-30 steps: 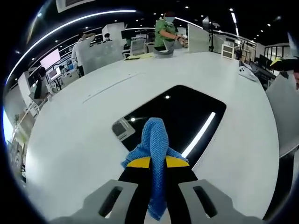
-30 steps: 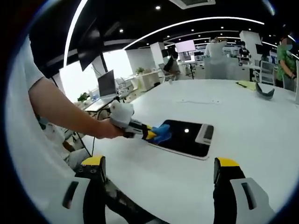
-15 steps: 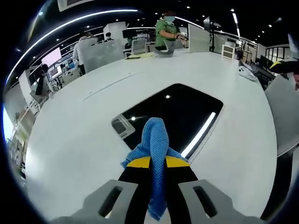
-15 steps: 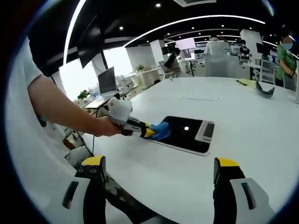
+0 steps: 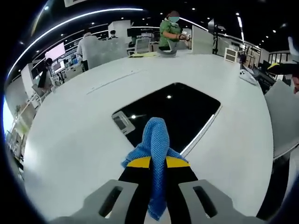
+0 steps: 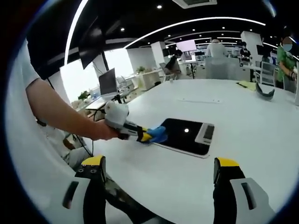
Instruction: Wipe the mirror surface with the cleaning cloth until all visible marks leave the cleaned area.
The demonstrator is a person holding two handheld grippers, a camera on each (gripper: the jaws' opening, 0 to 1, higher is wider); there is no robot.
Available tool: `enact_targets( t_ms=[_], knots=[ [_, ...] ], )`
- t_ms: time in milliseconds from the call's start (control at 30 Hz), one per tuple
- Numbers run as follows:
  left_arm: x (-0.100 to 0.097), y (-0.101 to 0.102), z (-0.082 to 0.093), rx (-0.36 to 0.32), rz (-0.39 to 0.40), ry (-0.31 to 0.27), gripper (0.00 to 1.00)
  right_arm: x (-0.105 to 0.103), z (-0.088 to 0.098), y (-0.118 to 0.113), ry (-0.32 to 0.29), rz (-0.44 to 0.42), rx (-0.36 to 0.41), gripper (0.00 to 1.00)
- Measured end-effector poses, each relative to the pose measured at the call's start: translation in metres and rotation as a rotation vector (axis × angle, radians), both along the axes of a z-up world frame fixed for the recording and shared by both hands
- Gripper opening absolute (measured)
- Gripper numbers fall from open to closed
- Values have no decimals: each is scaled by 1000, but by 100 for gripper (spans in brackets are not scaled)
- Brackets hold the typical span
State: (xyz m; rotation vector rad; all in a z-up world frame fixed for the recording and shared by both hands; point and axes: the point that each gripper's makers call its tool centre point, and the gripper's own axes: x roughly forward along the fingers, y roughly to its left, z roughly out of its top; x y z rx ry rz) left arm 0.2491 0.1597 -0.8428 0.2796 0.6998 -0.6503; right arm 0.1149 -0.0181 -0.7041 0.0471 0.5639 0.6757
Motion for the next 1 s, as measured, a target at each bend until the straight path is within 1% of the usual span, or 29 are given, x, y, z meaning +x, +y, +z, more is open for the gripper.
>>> enact_targets(
  t_ms=[167,233,267,367,467,500,533,567,667,700,767,900,933,1000],
  knots=[
    [-1,0,0,3,3,2,7,-2,-2,0,4,13,-7,95],
    [-1,0,0,-7,17,8,7,-3,-4,0,8,15,-11,95],
    [-1,1,1,-30,38,21,7,-3,-3,1,8,18,-12,95],
    [0,1,2,-50,52,29,7,-3,-2,0,7,21,-13,95],
    [1,1,2,-55,73,46,7,-3,-1,0,3,22,-12,95],
    [1,1,2,-76,98,65,7,-3,-1,0,5,22,-12,95],
    [1,1,2,-87,104,74,7,-3,-1,0,5,23,-12,95],
    [1,1,2,-117,124,100,7,-3,-2,0,5,25,-12,95],
    [2,3,3,-127,128,124,7,-3,-2,1,5,30,-13,94],
    [2,3,3,-123,128,123,7,-3,-2,2,2,32,-13,94],
    [0,6,3,-115,140,132,7,-2,-1,3,0,33,-13,93],
    [-6,11,3,-102,136,134,7,-2,0,7,-1,39,-10,94],
    [-10,12,5,-123,152,149,7,-2,0,8,0,41,-10,94],
    [-13,14,6,-143,161,161,7,-1,0,9,1,43,-7,94]
  ],
)
